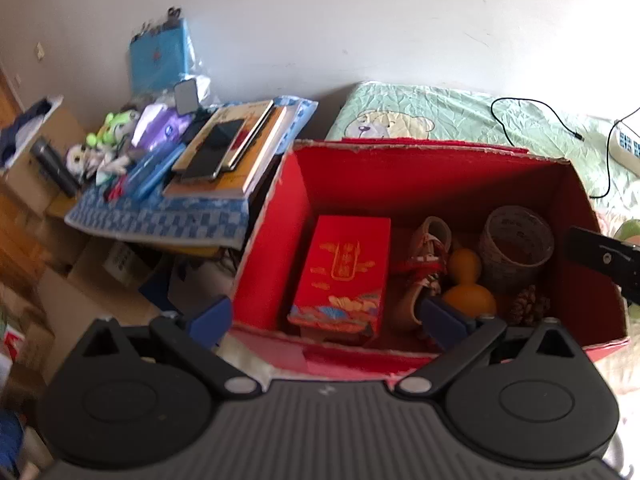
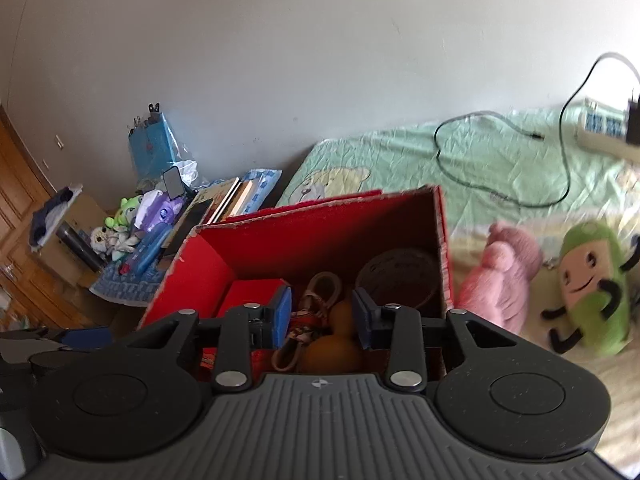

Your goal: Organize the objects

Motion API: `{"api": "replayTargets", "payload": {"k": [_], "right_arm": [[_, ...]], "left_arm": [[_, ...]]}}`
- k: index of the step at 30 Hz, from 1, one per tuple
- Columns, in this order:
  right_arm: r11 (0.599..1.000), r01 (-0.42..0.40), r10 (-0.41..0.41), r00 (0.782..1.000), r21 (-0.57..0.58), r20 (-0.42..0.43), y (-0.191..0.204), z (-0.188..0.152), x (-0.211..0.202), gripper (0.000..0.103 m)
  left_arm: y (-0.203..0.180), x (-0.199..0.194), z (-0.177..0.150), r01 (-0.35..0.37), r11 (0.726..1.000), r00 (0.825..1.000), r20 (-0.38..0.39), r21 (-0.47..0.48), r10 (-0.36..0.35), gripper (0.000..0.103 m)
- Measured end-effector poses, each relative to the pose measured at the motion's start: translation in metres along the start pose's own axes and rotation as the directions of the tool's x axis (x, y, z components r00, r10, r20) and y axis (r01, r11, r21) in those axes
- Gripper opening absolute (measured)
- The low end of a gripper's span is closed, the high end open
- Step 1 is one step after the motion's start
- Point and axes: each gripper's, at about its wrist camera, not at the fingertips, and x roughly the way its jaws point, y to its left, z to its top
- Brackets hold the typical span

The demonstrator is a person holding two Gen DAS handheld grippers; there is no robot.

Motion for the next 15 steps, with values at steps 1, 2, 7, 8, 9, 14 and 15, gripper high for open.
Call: {"api": "replayTargets", "payload": {"k": [1, 2, 7, 8, 9, 14, 15], "right_arm": [[1.000, -0.003, 0.003, 1.000, 0.008, -0.001, 0.002, 0.000, 0.003, 0.036], [1.000, 0.004, -0.004, 1.000, 0.011, 0.003, 0.004, 0.001, 0.005, 0.036], [0.998, 0.026, -0.025, 1.000, 0.061, -0.011, 0.007, -0.004, 0.021, 0.031], [0.997, 0.032, -0.031, 0.999, 0.067, -0.012, 0.007, -0.005, 0.023, 0.031], [0.997, 0.039, -0.039, 0.999, 0.069, -0.010, 0.009, -0.006, 0.025, 0.031], [0.994, 0.092, -0.093, 0.996, 0.053, 0.003, 0.016, -0.011, 0.034, 0.031], [0.994, 0.100, -0.101, 0.995, 0.051, 0.002, 0.016, -0.011, 0.037, 0.031]], "left_arm": [[0.000, 0.001, 0.002, 0.004, 1.000, 1.000, 0.005, 0.013, -0.004, 0.101], [0.000, 0.002, 0.004, 0.013, 1.000, 1.000, 0.010, 0.023, -0.013, 0.101], [0.002, 0.017, 0.010, 0.059, 0.995, 0.998, 0.009, 0.083, -0.060, 0.101], [0.002, 0.020, 0.010, 0.068, 0.994, 0.998, 0.006, 0.090, -0.068, 0.101], [0.003, 0.024, 0.011, 0.081, 0.992, 0.997, 0.003, 0.098, -0.081, 0.101], [0.003, 0.037, 0.013, 0.120, 0.983, 0.993, 0.001, 0.137, -0.121, 0.101], [0.003, 0.040, 0.014, 0.131, 0.981, 0.991, -0.001, 0.144, -0.132, 0.101]]}}
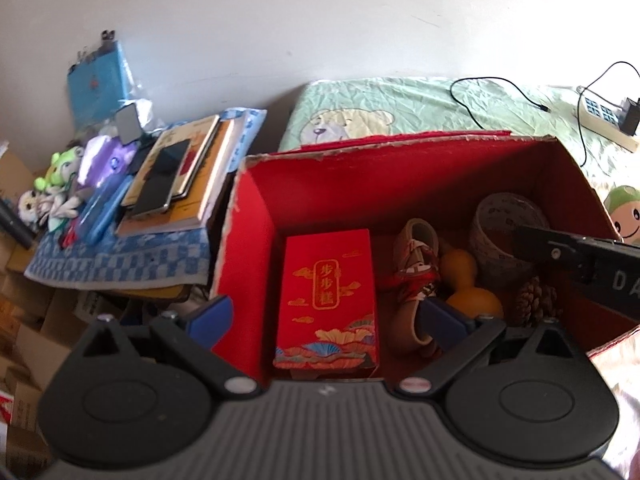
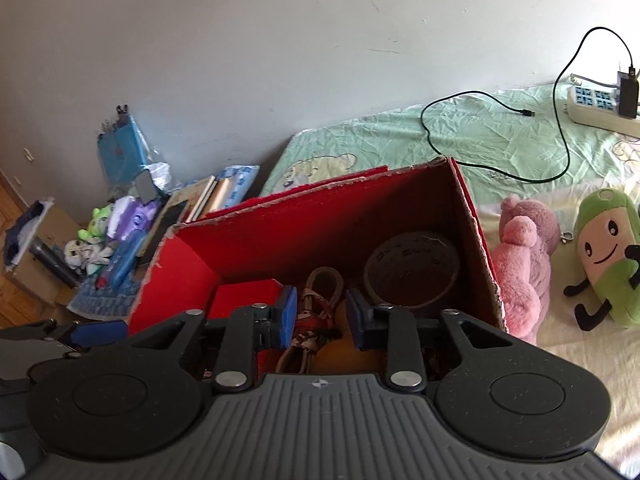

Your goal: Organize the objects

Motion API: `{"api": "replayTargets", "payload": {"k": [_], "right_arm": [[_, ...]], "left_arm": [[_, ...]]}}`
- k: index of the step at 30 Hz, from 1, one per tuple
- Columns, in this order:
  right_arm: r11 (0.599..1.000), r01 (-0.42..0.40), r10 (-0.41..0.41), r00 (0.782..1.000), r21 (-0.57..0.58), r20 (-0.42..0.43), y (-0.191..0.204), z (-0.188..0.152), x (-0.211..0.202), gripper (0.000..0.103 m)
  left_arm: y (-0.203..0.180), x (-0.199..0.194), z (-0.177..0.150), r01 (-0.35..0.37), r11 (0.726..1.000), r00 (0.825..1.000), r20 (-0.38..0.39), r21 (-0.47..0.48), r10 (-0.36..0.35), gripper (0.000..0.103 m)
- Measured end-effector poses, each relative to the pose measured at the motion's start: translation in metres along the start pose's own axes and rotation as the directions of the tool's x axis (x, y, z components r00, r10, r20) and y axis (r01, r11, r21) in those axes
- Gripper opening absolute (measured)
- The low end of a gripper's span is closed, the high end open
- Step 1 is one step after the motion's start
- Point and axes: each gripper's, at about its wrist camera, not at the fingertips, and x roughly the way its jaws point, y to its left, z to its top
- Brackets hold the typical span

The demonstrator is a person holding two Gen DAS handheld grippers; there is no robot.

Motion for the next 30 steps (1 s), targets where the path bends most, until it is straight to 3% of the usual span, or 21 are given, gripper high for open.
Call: {"api": "replayTargets", "payload": {"k": [15, 30], "right_arm": [[0.996, 0.085, -0.085, 0.996, -0.040, -0.006, 0.002, 0.003, 0.028, 0.031], [0.994, 0.096, -0.095, 0.995, -0.057, 0.028, -0.002, 0.009, 0.039, 0.031]], "left_arm": [[0.008, 0.042, 0.012, 0.098, 0.995, 0.995, -0.023, -0.012, -0.098, 0.101], [0.005, 0.057, 0.018, 0.089, 0.996, 0.996, -0.026, 0.014, -0.089, 0.101]]}}
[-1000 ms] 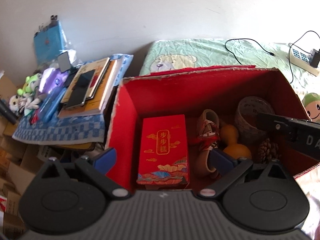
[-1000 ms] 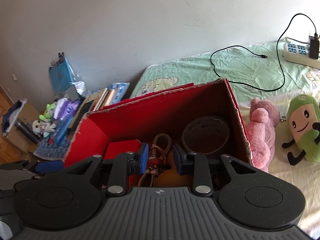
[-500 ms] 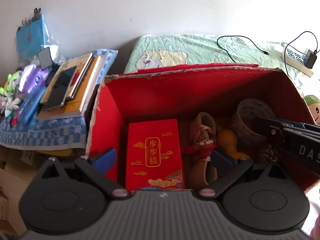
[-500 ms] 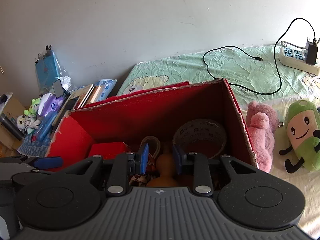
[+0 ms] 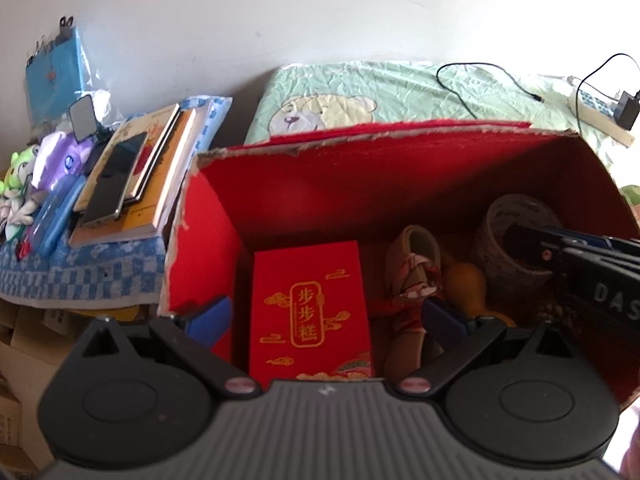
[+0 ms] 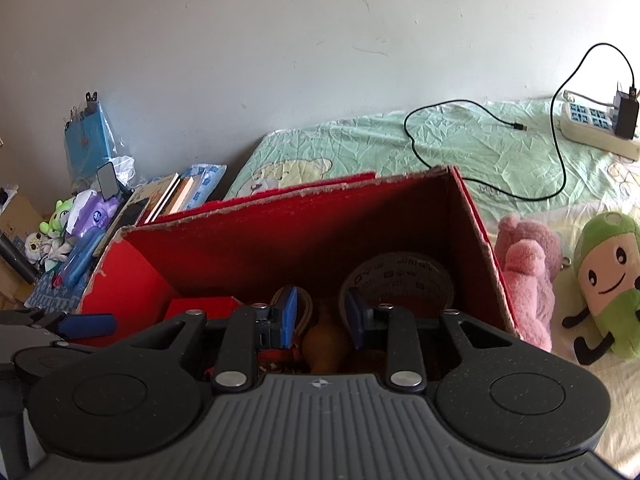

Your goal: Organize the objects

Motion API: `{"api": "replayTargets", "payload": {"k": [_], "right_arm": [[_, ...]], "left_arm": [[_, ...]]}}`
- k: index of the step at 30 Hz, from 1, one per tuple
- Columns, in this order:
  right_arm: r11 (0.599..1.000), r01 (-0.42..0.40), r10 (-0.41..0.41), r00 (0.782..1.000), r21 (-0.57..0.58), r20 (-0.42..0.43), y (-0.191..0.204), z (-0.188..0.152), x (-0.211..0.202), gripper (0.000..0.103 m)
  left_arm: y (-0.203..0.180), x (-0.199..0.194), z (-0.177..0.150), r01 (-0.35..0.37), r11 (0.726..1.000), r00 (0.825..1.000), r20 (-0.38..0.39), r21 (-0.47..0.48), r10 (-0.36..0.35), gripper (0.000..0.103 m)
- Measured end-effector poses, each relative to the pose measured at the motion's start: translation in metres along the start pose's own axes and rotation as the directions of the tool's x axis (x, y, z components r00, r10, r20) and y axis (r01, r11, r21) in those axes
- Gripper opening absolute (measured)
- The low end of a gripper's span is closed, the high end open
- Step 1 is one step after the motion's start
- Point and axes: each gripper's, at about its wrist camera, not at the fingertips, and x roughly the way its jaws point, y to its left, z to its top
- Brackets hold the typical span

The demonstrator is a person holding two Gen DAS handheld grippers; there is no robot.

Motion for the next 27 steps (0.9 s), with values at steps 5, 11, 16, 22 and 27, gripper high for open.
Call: {"api": "replayTargets", "payload": {"k": [5, 11, 16, 22, 27], "right_arm": [[1.000, -0.002, 0.002, 1.000, 0.013, 0.008, -0.004, 0.002, 0.004, 0.031], [1.000, -0.001, 0.001, 1.000, 0.014, -0.001, -0.006, 0.002, 0.009, 0.031], [1.000, -0.004, 0.004, 1.000, 0.009, -0.007, -0.005, 0.002, 0.011, 0.031], [1.000, -0.009, 0.009, 1.000, 0.030, -0.012, -0.008, 0.002, 0.012, 0.031], [1.000, -0.013, 0.014, 1.000, 0.025, -0.012, -0.008, 0.003, 0.013, 0.031]], "left_arm": [[-0.002, 0.003, 0.004, -0.034, 0.999, 0.999, 0.010, 0.021, 0.034, 0.101], [-0.004, 0.004, 0.006, -0.038, 0.999, 0.999, 0.018, 0.030, 0.037, 0.101], [-0.002, 0.006, 0.008, -0.035, 0.999, 0.999, -0.001, 0.021, 0.035, 0.101], [-0.004, 0.007, 0.007, -0.041, 0.999, 0.999, -0.008, 0.029, 0.042, 0.101], [-0.002, 0.007, 0.008, -0.032, 0.999, 0.999, -0.017, 0.014, 0.033, 0.101]]}}
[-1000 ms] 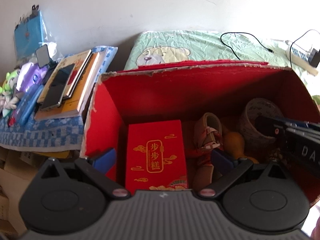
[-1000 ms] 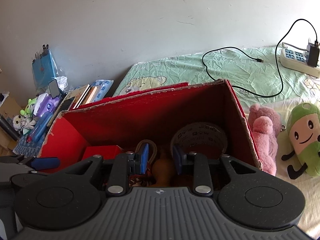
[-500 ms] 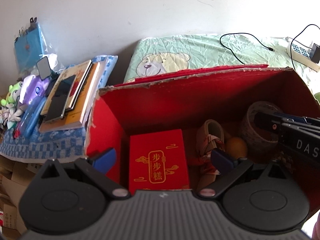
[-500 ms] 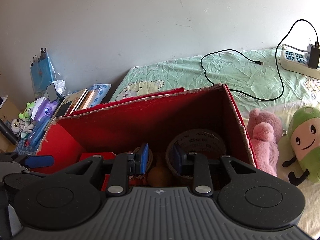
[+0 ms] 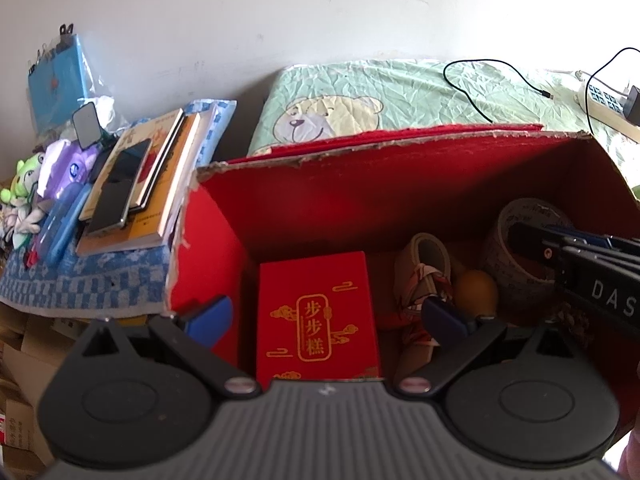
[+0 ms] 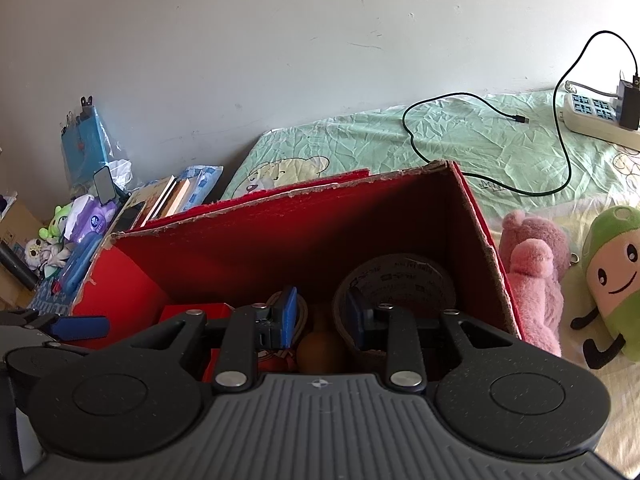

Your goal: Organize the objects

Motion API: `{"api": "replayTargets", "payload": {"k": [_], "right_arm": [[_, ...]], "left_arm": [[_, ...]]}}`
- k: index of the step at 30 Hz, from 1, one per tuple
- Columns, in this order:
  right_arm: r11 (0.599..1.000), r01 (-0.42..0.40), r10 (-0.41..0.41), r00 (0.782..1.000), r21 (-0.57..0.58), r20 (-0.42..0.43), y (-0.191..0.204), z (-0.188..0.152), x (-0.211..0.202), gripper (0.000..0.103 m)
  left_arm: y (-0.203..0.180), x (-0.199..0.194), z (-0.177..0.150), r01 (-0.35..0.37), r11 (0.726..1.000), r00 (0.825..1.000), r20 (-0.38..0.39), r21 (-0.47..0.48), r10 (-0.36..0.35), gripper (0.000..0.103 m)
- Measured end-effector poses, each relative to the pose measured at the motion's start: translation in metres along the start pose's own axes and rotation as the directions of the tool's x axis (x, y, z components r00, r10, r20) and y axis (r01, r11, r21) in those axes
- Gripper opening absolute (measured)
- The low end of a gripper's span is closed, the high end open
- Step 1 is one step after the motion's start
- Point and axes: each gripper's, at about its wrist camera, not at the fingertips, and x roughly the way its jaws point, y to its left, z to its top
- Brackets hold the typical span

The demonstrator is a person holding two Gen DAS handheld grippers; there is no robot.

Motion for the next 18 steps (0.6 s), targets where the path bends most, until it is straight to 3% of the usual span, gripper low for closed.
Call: {"api": "replayTargets", "payload": {"k": [18], "right_arm": [[0.999, 0.030, -0.030, 0.999, -0.035, 0.024, 0.0045, -0.0005, -0.0019, 0.031]], "left_arm": [[-0.0043, 0.0001, 0.0006, -0.028, 0.999, 1.000, 0.001, 0.027, 0.028, 0.101]]}}
